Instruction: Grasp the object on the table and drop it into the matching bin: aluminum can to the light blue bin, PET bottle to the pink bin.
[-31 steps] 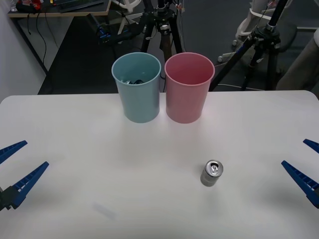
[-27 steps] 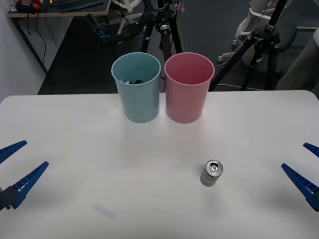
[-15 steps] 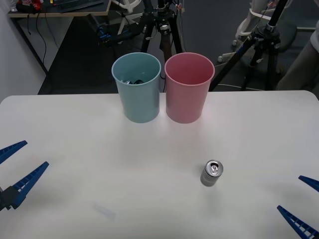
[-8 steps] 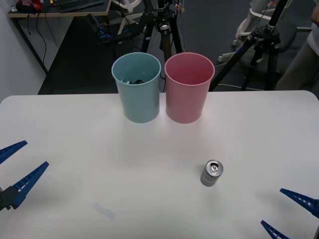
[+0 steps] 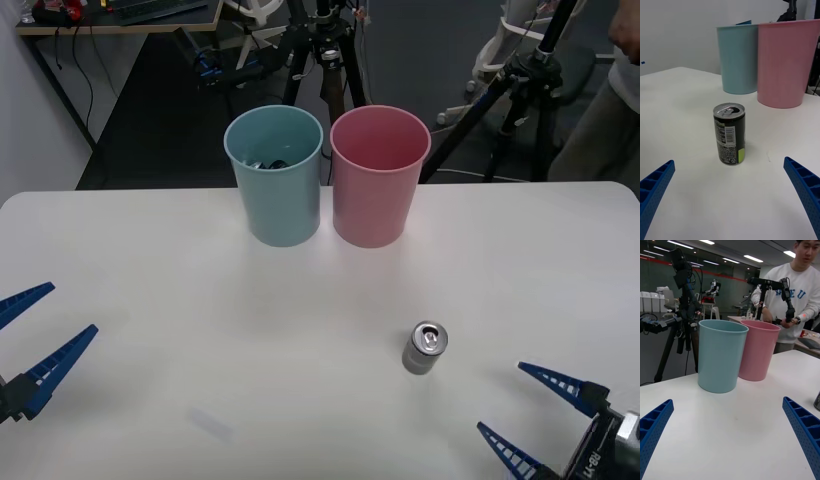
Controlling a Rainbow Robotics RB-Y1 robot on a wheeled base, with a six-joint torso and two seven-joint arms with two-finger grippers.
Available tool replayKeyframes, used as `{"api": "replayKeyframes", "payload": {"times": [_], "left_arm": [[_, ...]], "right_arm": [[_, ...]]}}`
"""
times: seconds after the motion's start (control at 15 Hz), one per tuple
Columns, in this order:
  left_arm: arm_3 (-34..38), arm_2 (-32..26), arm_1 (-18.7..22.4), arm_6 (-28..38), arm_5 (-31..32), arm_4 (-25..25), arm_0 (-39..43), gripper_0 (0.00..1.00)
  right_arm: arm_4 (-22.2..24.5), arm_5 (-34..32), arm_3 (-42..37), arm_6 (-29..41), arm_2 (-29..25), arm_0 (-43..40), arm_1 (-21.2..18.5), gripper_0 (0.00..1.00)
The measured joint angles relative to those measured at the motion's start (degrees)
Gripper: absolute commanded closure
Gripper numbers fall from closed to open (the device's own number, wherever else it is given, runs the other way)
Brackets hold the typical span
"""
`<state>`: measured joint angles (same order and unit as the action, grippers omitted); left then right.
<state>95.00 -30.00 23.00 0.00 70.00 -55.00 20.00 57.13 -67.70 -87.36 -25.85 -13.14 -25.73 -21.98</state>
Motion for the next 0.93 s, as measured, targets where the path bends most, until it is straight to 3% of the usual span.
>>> {"api": "replayKeyframes", "payload": {"times": [0.93], "left_arm": [[0.0,0.0,0.0,0.0,0.0,0.0,0.0,0.00]], "right_arm": [[0.6,17.2,0.0,-1.3,13.9,7.1,0.0,0.00]]}}
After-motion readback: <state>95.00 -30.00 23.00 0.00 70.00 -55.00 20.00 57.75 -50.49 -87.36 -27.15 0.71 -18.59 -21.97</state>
